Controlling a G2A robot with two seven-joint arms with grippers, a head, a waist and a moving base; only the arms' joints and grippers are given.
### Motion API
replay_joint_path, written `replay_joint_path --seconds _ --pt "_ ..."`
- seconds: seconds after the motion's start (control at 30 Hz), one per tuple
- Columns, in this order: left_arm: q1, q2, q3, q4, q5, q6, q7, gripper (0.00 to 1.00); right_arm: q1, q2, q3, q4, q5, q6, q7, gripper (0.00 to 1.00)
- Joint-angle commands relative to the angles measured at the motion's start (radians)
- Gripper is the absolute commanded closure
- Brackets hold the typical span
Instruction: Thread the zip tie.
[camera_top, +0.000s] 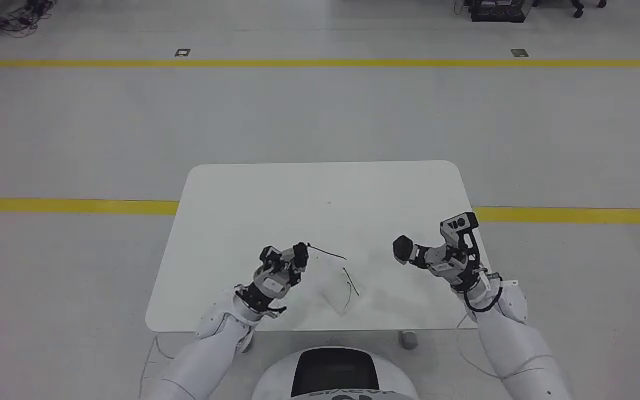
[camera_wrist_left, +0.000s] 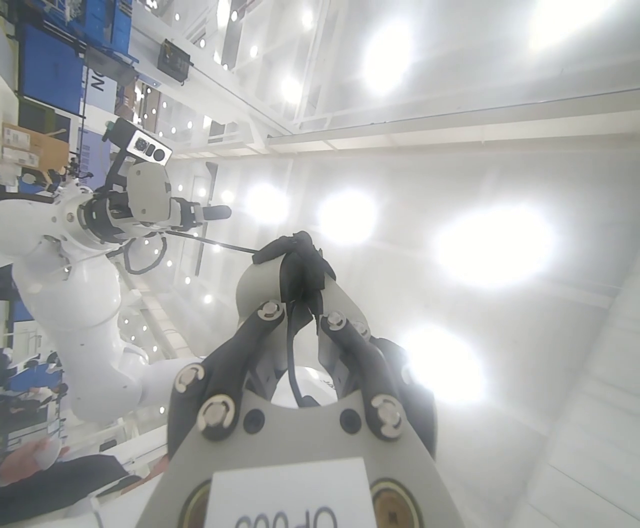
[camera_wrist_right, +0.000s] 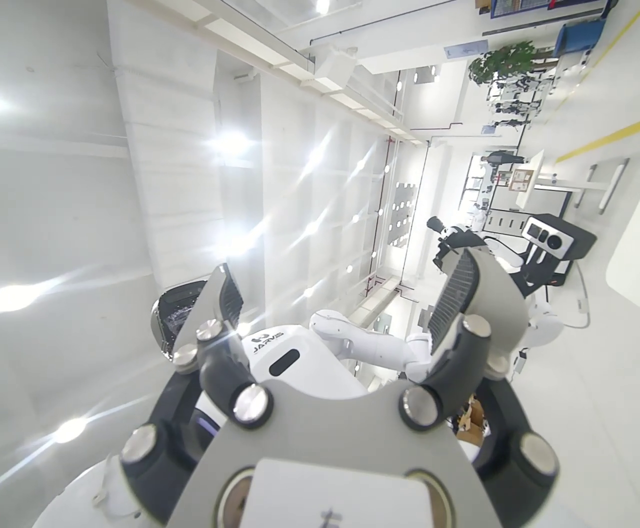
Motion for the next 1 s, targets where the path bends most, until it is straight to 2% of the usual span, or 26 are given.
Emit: replay_joint_path --seconds 0.0,0.67,0.77,0.97 --pt "0.000 0.000 0.001 0.000 0.000 0.000 0.000 1.00 0.000 0.000 0.000 0.001 0.000 0.000 0.000 0.00" --pt "-0.001 0.000 0.001 -0.001 0.000 0.001 0.006 1.00 0.000 0.000 0.000 0.001 0.000 0.000 0.000 0.00" --pt "0.008 -0.001 -0.007 -0.030 -0.023 -0.001 0.025 1.00 0.000 0.000 0.000 0.001 0.000 0.000 0.000 0.00" --pt "0.056 0.003 -0.039 -0.082 -0.062 -0.013 0.005 1.00 0.000 0.000 0.000 0.001 0.000 0.000 0.000 0.00"
